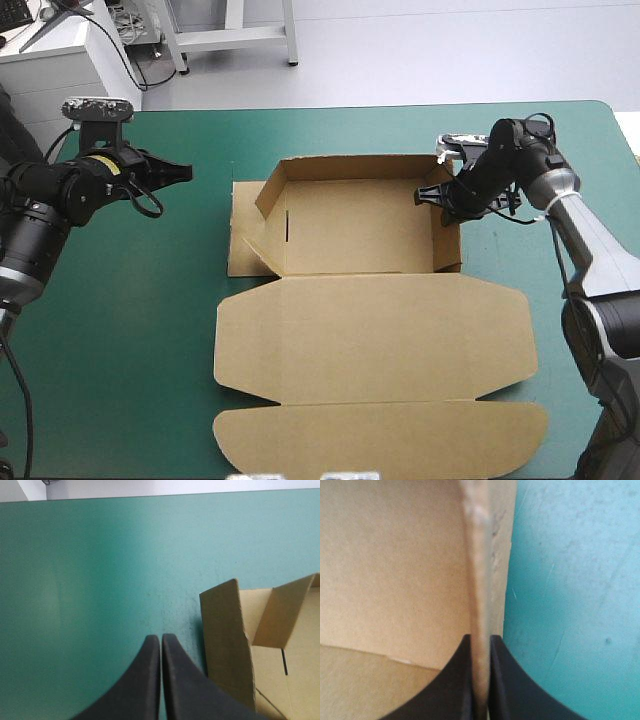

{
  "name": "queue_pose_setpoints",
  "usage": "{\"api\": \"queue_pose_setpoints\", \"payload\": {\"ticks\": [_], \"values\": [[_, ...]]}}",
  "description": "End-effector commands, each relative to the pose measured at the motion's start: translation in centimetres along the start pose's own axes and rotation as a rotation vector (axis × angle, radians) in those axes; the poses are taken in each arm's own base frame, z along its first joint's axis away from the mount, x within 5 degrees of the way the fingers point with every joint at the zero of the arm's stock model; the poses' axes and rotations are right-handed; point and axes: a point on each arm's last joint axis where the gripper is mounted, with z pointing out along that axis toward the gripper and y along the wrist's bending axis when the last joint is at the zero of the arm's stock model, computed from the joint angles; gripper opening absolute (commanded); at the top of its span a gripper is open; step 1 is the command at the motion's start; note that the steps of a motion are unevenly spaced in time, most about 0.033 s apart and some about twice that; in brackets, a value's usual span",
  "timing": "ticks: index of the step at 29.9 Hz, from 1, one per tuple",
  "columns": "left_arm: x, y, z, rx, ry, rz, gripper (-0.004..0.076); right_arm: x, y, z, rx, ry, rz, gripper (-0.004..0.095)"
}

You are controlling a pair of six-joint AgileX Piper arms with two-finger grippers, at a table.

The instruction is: Fold the box

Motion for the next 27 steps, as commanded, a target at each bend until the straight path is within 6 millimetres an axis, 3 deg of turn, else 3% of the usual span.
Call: {"api": "queue_pose_setpoints", "payload": {"ticks": [1, 6, 8, 13, 16, 21, 27], "values": [[-0.8, 0.3, -1.4, 0.028, -0.066, -0.012, -0.0003, -0.4, 1.0, -1.1, -0.039, -0.005, -0.028, 0.0005], [0.0, 0.3, -0.4, 0.024, 0.002, -0.008, -0.0003, -1.8, 1.3, -2.4, -0.034, -0.104, -0.048, 0.0013], [0.2, 0.3, 0.1, 0.023, 0.03, -0.008, -0.0003, -2.1, 1.2, -3.1, -0.009, -0.119, -0.057, 0.0067], [0.6, 0.5, 0.9, 0.02, 0.072, -0.011, -0.0003, -2.5, 1.2, -4.8, 0.035, -0.138, -0.076, 0.0356], [0.7, 0.5, 1.0, 0.018, 0.077, -0.009, -0.0003, -2.8, 1.6, -5.9, 0.022, -0.168, -0.081, 0.0466], [0.8, 0.5, 1.0, 0.017, 0.091, -0.006, -0.0003, -3.2, 2.1, -8.4, 0.019, -0.248, -0.097, 0.0488], [0.9, 0.7, 1.0, 0.012, 0.1, -0.004, -0.0003, -2.3, 2.9, -13.3, 0.018, -0.373, -0.121, 0.0488]]}}
